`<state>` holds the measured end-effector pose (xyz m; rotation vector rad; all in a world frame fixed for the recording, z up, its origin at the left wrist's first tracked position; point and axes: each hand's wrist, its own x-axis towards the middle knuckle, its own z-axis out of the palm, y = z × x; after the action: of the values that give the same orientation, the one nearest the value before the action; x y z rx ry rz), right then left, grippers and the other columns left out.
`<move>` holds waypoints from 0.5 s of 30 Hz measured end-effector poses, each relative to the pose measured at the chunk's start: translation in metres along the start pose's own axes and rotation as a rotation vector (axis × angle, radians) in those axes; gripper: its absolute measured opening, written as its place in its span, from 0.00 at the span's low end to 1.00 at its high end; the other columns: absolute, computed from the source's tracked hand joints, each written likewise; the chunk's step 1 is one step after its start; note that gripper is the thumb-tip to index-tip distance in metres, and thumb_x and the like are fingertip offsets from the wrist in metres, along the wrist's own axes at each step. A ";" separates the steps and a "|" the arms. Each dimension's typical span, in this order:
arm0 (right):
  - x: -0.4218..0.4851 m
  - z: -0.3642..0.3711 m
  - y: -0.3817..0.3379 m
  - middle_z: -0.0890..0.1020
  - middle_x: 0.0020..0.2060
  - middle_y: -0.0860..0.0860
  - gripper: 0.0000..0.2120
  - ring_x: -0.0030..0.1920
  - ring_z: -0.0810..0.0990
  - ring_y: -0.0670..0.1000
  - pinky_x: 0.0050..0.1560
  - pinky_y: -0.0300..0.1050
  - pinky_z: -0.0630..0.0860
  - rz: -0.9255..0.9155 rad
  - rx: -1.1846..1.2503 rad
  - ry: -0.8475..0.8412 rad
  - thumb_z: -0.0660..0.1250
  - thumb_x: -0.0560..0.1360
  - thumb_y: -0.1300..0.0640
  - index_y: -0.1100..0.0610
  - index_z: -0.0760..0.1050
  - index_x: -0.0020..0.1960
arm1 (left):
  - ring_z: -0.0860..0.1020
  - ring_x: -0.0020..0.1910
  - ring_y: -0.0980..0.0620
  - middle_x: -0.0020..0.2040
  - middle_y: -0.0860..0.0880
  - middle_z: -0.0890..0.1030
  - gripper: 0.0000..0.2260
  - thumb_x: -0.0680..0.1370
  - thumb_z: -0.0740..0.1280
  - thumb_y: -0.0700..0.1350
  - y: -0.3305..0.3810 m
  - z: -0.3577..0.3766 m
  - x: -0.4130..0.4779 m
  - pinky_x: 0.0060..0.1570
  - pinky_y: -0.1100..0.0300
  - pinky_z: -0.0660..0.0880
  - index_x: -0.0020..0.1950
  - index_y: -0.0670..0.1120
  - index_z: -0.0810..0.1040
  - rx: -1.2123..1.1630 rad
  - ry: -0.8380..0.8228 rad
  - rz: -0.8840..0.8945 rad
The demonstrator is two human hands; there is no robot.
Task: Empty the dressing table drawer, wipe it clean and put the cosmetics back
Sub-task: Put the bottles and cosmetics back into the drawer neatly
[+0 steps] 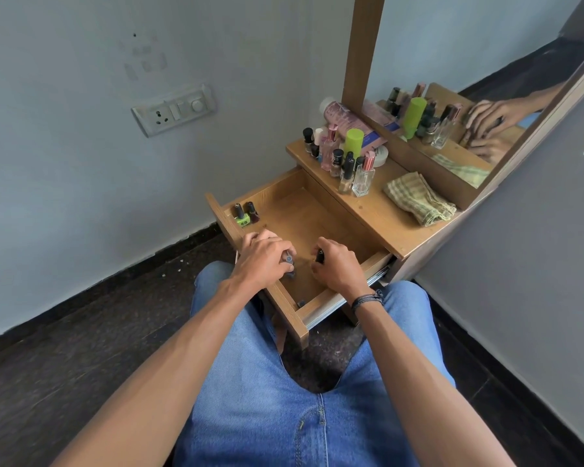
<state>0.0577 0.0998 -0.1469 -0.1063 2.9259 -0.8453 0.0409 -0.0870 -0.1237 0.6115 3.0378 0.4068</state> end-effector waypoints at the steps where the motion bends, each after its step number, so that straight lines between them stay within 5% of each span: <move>1: 0.001 0.000 0.001 0.81 0.53 0.51 0.09 0.51 0.81 0.55 0.51 0.50 0.80 -0.004 -0.004 -0.012 0.72 0.76 0.59 0.54 0.75 0.54 | 0.71 0.64 0.55 0.51 0.57 0.83 0.11 0.73 0.75 0.52 -0.001 0.000 0.000 0.65 0.53 0.58 0.55 0.55 0.82 0.003 -0.001 0.000; 15: 0.007 -0.011 0.006 0.83 0.49 0.50 0.11 0.50 0.82 0.53 0.52 0.50 0.82 -0.098 -0.081 -0.308 0.73 0.73 0.63 0.52 0.82 0.53 | 0.66 0.71 0.56 0.61 0.50 0.80 0.09 0.75 0.74 0.52 0.008 -0.009 -0.004 0.75 0.50 0.49 0.53 0.55 0.84 0.028 -0.171 0.061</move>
<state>0.0492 0.1095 -0.1417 -0.3551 2.6810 -0.6553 0.0472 -0.0839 -0.1128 0.7028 2.8726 0.2973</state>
